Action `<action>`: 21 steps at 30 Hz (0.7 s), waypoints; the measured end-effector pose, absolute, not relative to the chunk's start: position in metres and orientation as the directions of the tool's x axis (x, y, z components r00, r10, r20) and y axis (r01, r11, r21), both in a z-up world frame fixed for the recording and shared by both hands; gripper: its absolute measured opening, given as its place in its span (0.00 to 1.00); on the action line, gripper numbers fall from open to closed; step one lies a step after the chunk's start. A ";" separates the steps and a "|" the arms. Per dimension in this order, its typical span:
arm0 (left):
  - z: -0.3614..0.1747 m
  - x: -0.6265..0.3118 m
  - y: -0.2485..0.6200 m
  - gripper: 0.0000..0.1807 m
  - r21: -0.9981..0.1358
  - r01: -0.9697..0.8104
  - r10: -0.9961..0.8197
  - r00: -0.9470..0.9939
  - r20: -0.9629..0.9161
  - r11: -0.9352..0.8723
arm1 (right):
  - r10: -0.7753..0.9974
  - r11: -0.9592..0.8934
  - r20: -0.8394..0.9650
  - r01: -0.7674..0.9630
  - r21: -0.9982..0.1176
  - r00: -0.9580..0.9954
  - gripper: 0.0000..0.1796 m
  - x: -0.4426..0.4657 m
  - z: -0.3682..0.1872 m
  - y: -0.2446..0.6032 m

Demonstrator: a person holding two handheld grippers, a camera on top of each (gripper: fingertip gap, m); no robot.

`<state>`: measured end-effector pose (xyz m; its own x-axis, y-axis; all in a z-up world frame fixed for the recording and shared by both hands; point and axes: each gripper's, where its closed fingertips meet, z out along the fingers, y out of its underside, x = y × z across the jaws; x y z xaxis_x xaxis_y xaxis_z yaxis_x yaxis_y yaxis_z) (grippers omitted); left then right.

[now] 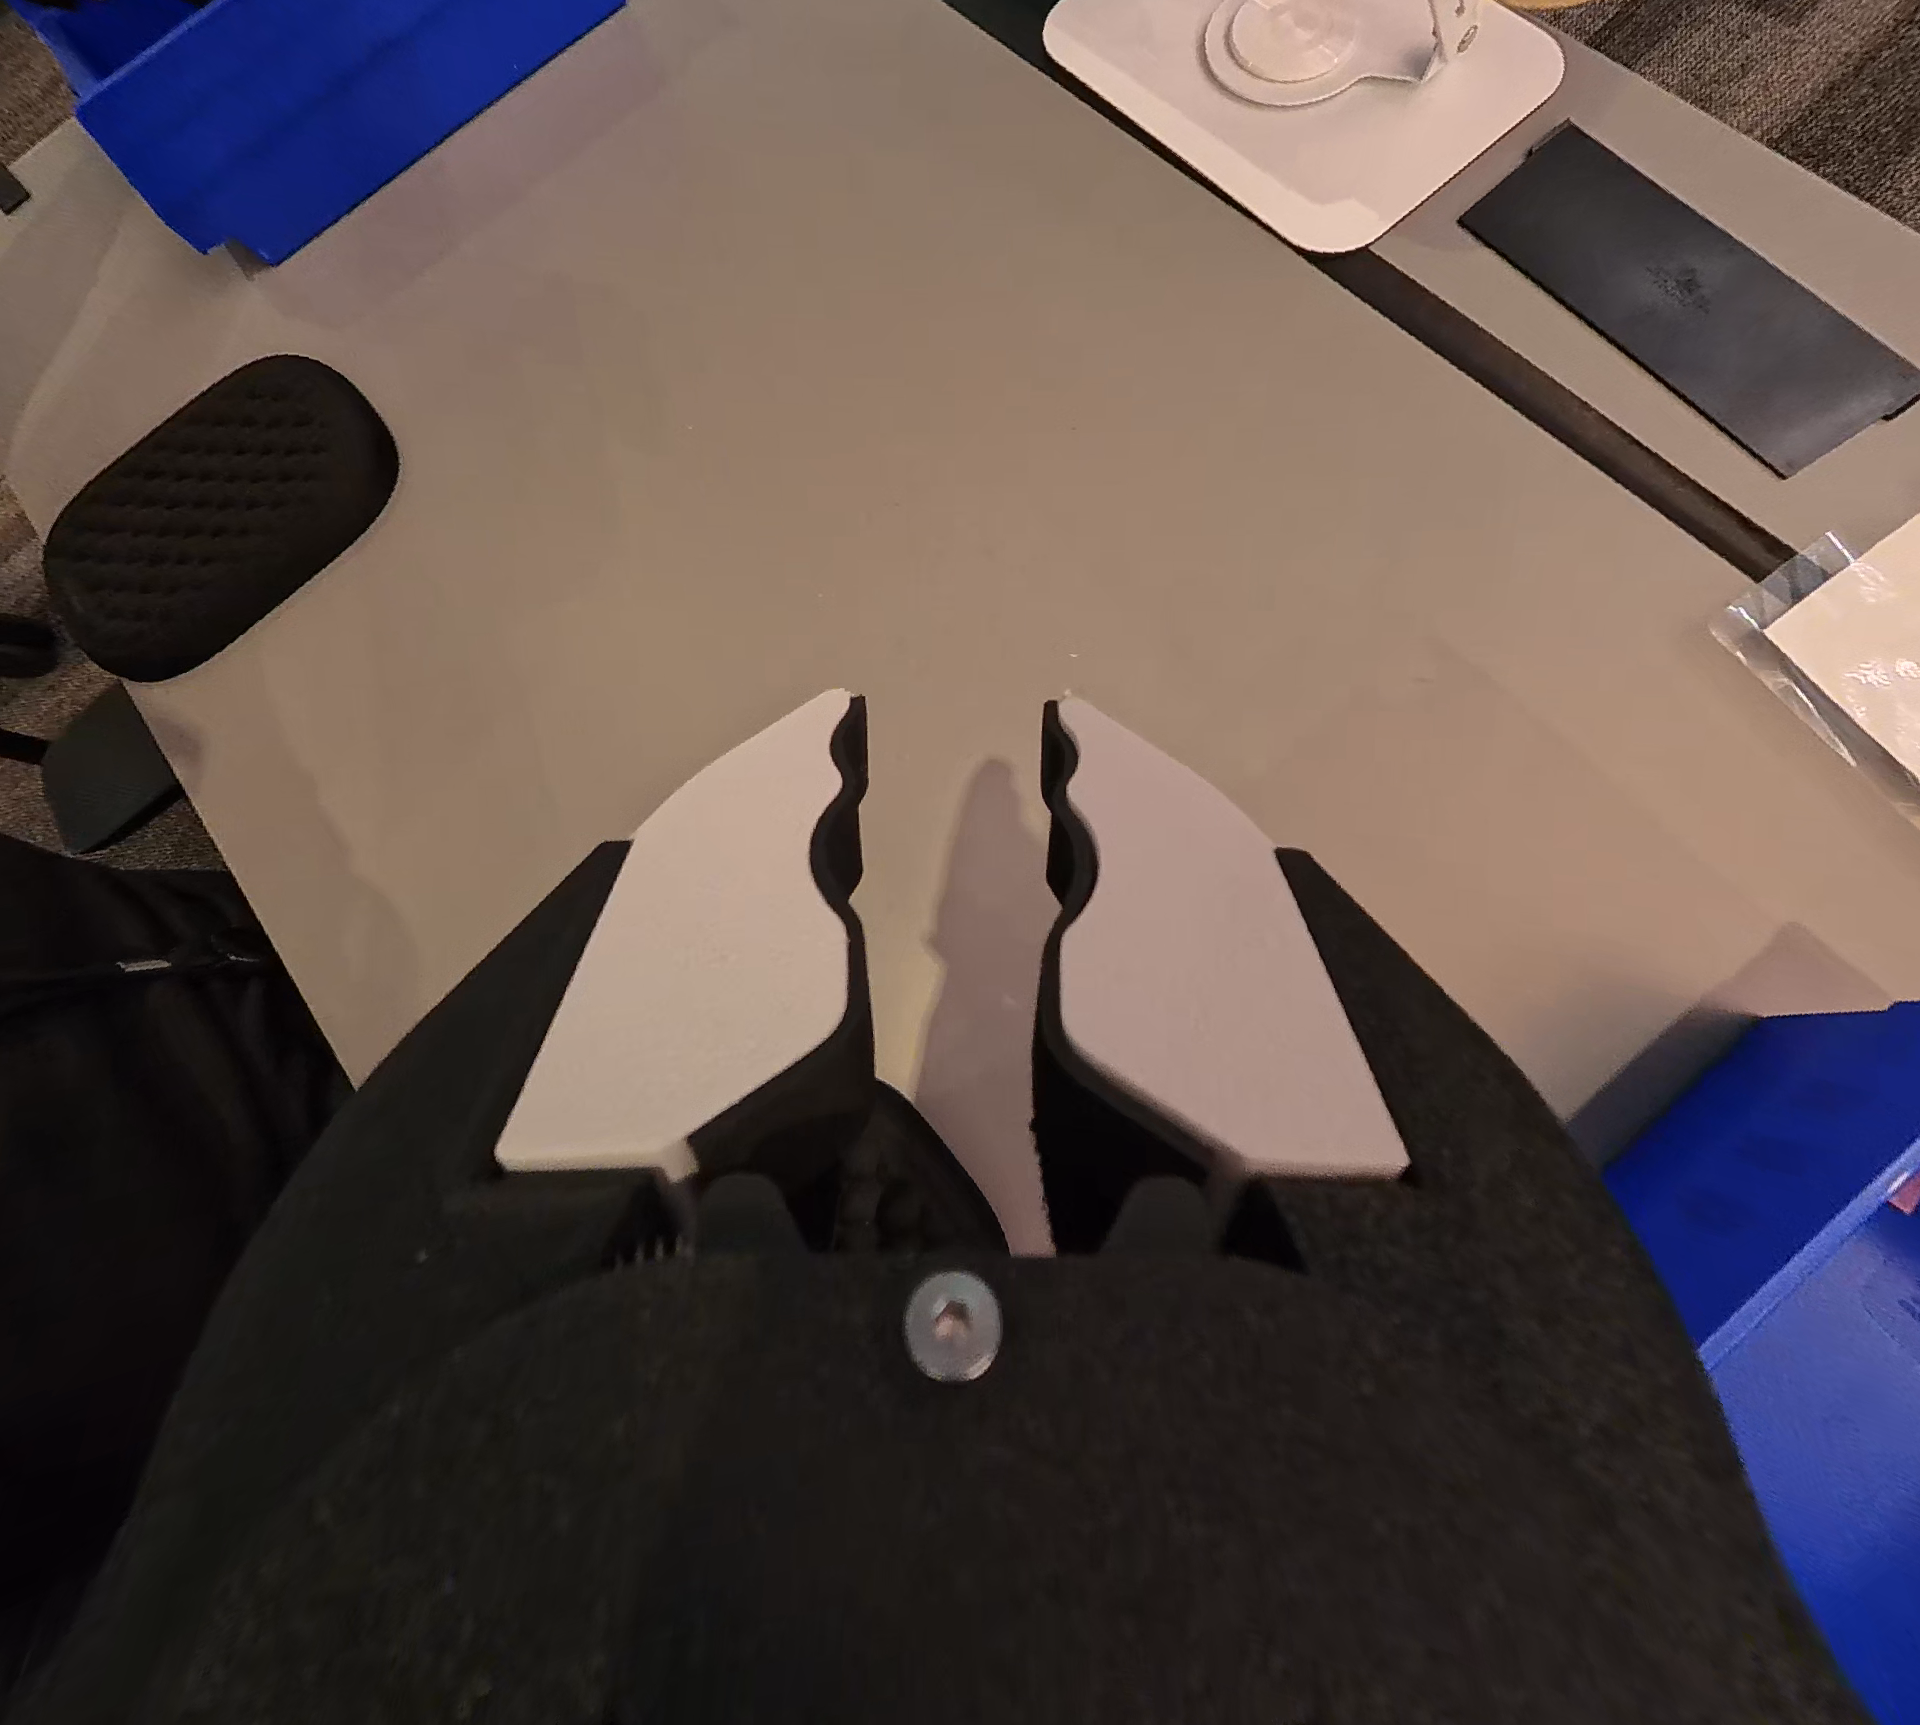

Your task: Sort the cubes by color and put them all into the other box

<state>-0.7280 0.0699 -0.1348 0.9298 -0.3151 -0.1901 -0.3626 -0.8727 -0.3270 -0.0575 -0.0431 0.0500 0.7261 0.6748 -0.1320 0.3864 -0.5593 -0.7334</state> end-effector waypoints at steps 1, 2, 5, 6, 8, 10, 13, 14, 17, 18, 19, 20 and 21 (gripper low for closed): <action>-0.134 -0.728 0.070 0.13 -0.327 -0.374 -0.323 0.925 -0.200 -0.868 | 0.676 -0.558 -0.133 0.386 -0.734 0.725 0.17 -0.058 0.050 -0.043; -0.132 -0.729 0.070 0.12 -0.336 -0.383 -0.326 0.921 -0.215 -0.861 | 0.678 -0.557 -0.133 0.388 -0.734 0.723 0.17 -0.058 0.050 -0.044; -0.114 -0.725 0.076 0.12 -0.421 -0.395 -0.323 0.917 -0.233 -0.817 | 0.680 -0.559 -0.126 0.400 -0.726 0.722 0.17 -0.059 0.048 -0.044; -0.103 -0.722 0.079 0.12 -0.467 -0.401 -0.322 0.915 -0.242 -0.788 | 0.681 -0.558 -0.122 0.405 -0.724 0.722 0.17 -0.060 0.047 -0.044; -0.074 -0.707 0.083 0.12 -0.574 -0.429 -0.342 0.903 -0.259 -0.698 | 0.686 -0.554 -0.115 0.413 -0.723 0.718 0.17 -0.063 0.047 -0.043; -0.039 -0.679 0.082 0.12 -0.675 -0.487 -0.392 0.868 -0.304 -0.554 | 0.697 -0.541 -0.110 0.419 -0.729 0.708 0.17 -0.072 0.048 -0.040; 0.011 -0.618 0.067 0.12 -0.758 -0.583 -0.462 0.780 -0.422 -0.292 | 0.750 -0.485 -0.124 0.413 -0.771 0.650 0.17 -0.103 0.056 -0.035; 0.024 -0.592 0.059 0.12 -0.773 -0.600 -0.485 0.749 -0.452 -0.207 | 0.774 -0.459 -0.135 0.401 -0.793 0.619 0.17 -0.118 0.060 -0.033; 0.050 -0.508 0.028 0.12 -0.812 -0.583 -0.567 0.660 -0.493 0.028 | 0.839 -0.355 -0.145 0.325 -0.877 0.525 0.20 -0.170 0.073 -0.023; 0.055 -0.480 0.016 0.12 -0.822 -0.561 -0.595 0.630 -0.499 0.096 | 0.870 -0.321 -0.160 0.288 -0.902 0.467 0.20 -0.191 0.076 -0.024; 0.059 -0.453 0.005 0.12 -0.829 -0.537 -0.616 0.601 -0.508 0.159 | 0.896 -0.315 -0.205 0.237 -0.919 0.395 0.21 -0.213 0.078 -0.028; 0.062 -0.428 -0.006 0.12 -0.828 -0.516 -0.631 0.572 -0.524 0.220 | 0.907 -0.340 -0.268 0.188 -0.922 0.325 0.22 -0.232 0.079 -0.033; 0.064 -0.406 -0.016 0.12 -0.821 -0.500 -0.640 0.543 -0.544 0.274 | 0.902 -0.386 -0.339 0.151 -0.910 0.267 0.24 -0.247 0.076 -0.037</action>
